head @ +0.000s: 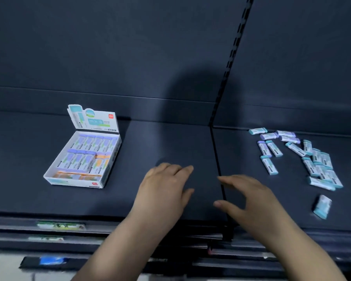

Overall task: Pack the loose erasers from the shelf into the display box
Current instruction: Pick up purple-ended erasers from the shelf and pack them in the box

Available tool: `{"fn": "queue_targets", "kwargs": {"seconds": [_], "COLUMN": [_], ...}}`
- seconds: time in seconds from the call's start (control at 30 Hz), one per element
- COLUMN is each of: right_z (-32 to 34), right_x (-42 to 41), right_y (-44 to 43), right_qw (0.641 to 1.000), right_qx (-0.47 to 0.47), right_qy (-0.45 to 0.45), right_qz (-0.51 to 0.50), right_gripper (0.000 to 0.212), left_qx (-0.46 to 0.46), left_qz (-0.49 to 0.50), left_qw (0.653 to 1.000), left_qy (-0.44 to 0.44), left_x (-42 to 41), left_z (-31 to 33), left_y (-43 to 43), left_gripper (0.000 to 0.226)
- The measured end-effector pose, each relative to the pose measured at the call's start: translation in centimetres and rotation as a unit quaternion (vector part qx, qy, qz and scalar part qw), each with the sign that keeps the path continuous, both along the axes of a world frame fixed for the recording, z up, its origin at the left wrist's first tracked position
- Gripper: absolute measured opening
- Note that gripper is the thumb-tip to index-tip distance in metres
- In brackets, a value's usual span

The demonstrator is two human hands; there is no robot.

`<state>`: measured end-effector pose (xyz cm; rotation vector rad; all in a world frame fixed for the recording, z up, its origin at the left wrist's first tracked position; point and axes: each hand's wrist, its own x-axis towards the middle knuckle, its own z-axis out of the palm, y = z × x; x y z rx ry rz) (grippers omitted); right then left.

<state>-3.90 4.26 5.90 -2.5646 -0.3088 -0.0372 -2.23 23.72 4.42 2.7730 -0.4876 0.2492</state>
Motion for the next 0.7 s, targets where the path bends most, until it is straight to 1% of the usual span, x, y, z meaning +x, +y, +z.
{"fn": "queue_targets", "kwargs": {"seconds": [0.17,0.37,0.53,0.7], "right_z": [-0.6,-1.9,-2.1,-2.0], "right_x": [-0.4,-1.2,-0.3,2.3], "right_y": [-0.3,-2.8,-9.1,-18.7], "right_qw": [1.0,1.0,0.998,0.997], "right_qx": [0.006,-0.013,-0.05,-0.065], "right_qy": [0.0,-0.01,-0.032,-0.025], "right_qz": [-0.029,-0.018,-0.023,-0.017], "right_gripper": [0.052,0.052,0.052,0.052], "left_qx": [-0.01,0.016,0.032,0.064], "left_qz": [-0.003,-0.026,-0.024,-0.002], "left_qw": [1.0,0.999,0.999,0.998], "left_qy": [-0.007,0.02,0.01,-0.008], "left_x": [-0.3,-1.4,-0.6,1.6], "left_z": [-0.5,-1.1,-0.9,-2.6], "left_y": [-0.4,-3.2,-9.0,-18.3], "left_gripper": [0.051,0.052,0.049,0.047]}}
